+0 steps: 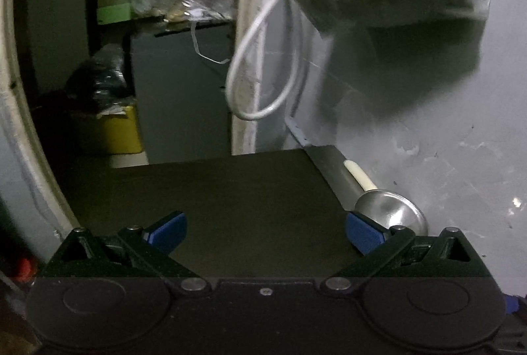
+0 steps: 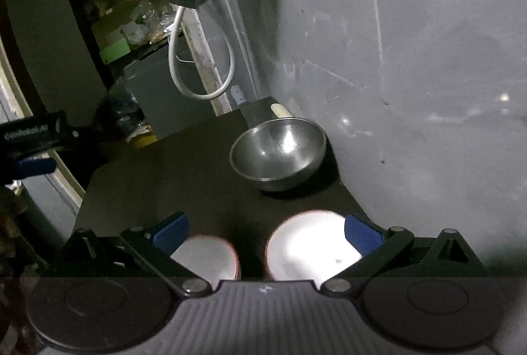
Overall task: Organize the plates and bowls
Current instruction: 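Move both grippers to the steel bowl with cream handle and grasp its rim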
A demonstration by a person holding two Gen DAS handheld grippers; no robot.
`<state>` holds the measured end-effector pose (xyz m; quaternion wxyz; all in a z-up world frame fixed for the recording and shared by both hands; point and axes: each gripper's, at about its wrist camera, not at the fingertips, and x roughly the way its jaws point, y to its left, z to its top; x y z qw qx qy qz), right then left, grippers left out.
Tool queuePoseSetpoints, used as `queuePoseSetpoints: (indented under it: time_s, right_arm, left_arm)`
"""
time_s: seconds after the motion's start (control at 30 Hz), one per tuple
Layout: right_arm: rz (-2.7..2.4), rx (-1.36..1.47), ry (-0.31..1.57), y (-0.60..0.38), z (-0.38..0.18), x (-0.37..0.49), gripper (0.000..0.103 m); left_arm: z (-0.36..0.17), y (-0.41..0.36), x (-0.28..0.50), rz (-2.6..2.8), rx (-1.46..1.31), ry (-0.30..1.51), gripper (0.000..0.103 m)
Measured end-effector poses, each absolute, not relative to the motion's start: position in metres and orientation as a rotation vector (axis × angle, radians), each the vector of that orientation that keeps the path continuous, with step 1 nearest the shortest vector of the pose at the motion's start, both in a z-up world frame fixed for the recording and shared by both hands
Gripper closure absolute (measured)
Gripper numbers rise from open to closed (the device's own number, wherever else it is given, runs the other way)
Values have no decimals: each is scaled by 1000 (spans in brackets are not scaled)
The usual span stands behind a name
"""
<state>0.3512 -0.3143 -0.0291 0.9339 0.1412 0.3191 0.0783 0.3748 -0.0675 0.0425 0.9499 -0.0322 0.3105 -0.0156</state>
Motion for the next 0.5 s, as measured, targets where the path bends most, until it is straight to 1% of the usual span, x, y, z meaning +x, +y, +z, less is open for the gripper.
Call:
queuePoseSetpoints:
  time_s: [0.17,0.23,0.27,0.33,0.5]
  right_arm:
    - [138,371,645,-316,-41,391,1]
    - [123,402,654,-315,-47,405,9]
    - [116,415,662,-315,-49,410,10]
    - [103,435,661,-314,-53,419,16]
    - [59,447,667,-313,-62,437,22]
  left_arm:
    - [20,-93,431,-118,-45,688,1]
    - [10,-103,451,-173,-38,713,1]
    - [5,-108,461,-204,-30,726,1]
    - [-5,-117,480,-222,-16,755,1]
    - [-24,-124,503,-267,-37,804,1]
